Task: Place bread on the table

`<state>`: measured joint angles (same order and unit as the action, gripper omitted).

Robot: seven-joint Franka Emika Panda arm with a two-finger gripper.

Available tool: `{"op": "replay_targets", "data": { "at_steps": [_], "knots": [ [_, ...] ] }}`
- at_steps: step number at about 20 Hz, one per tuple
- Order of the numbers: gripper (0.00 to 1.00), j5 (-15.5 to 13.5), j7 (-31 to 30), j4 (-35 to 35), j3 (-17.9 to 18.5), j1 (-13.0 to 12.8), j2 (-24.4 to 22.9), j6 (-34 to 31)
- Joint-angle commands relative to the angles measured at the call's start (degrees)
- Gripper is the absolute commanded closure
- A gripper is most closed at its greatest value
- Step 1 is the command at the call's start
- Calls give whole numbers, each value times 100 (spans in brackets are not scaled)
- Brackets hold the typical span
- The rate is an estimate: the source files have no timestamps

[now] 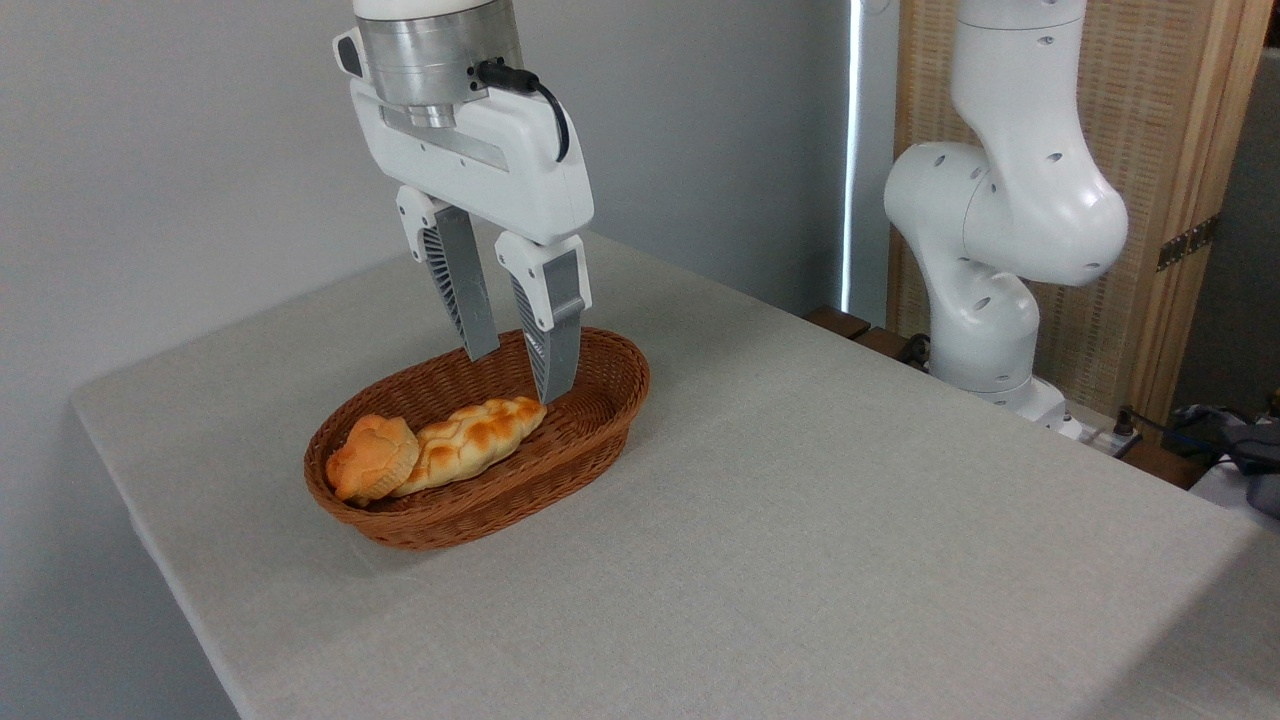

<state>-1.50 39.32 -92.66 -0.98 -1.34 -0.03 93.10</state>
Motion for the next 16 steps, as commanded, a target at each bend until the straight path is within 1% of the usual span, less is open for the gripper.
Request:
{"op": "replay_targets", "data": {
  "at_steps": [1, 8, 11, 12, 14, 15, 16],
  "knots": [
    [0, 36, 41, 3, 54, -16, -6, -73],
    [0, 27, 50, -33, 54, -15, -15, -64],
    [0, -52, 41, -50, 37, -15, -6, 40],
    [0, -113, 23, -94, 11, -15, -6, 111],
    [0, -481, -38, -182, -68, -59, 64, 478],
    [0, -544, -90, -226, -243, -77, 116, 672],
    [0, -545, -239, -235, -375, -77, 204, 796]
  ]
}}
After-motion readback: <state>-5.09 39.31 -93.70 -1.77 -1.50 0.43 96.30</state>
